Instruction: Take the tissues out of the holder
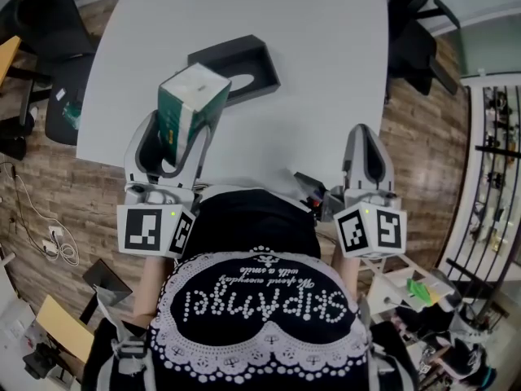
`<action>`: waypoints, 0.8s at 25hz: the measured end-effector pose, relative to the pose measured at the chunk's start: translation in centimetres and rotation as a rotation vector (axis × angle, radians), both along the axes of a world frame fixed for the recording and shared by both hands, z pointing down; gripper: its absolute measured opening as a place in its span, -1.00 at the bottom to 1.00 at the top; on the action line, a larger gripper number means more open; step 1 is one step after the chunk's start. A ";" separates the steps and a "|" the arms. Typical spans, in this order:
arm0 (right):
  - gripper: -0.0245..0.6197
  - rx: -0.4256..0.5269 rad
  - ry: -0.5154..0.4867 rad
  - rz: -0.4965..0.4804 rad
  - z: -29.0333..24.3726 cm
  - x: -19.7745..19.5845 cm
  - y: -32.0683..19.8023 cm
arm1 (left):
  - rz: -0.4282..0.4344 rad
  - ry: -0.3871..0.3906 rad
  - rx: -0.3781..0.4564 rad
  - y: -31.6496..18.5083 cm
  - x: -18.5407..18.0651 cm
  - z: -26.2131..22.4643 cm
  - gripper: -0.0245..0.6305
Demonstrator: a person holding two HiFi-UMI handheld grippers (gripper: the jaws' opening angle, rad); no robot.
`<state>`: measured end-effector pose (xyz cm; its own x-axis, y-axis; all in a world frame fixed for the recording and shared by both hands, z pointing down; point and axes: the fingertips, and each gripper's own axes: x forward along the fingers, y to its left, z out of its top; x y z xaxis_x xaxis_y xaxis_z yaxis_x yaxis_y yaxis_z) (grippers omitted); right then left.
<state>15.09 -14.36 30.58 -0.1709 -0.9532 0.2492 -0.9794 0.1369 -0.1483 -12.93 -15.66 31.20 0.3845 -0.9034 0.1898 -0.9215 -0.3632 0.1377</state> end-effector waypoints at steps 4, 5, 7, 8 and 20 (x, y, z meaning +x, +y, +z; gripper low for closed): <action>-0.82 -0.004 0.001 0.004 0.2 0.1 0.1 | -0.003 0.006 -0.006 0.0 0.0 0.1 0.10; -0.82 -0.004 0.001 0.005 0.2 0.1 0.1 | -0.003 0.005 -0.007 0.0 0.0 0.1 0.10; -0.82 -0.004 0.000 0.006 0.2 0.1 0.1 | -0.002 0.003 -0.006 0.0 0.0 0.1 0.10; -0.82 -0.004 0.000 0.007 0.2 0.2 0.1 | -0.002 0.002 -0.006 0.0 0.0 0.1 0.10; -0.82 -0.005 0.003 0.015 0.2 0.4 0.2 | 0.006 -0.004 0.006 -0.1 0.0 -0.2 0.10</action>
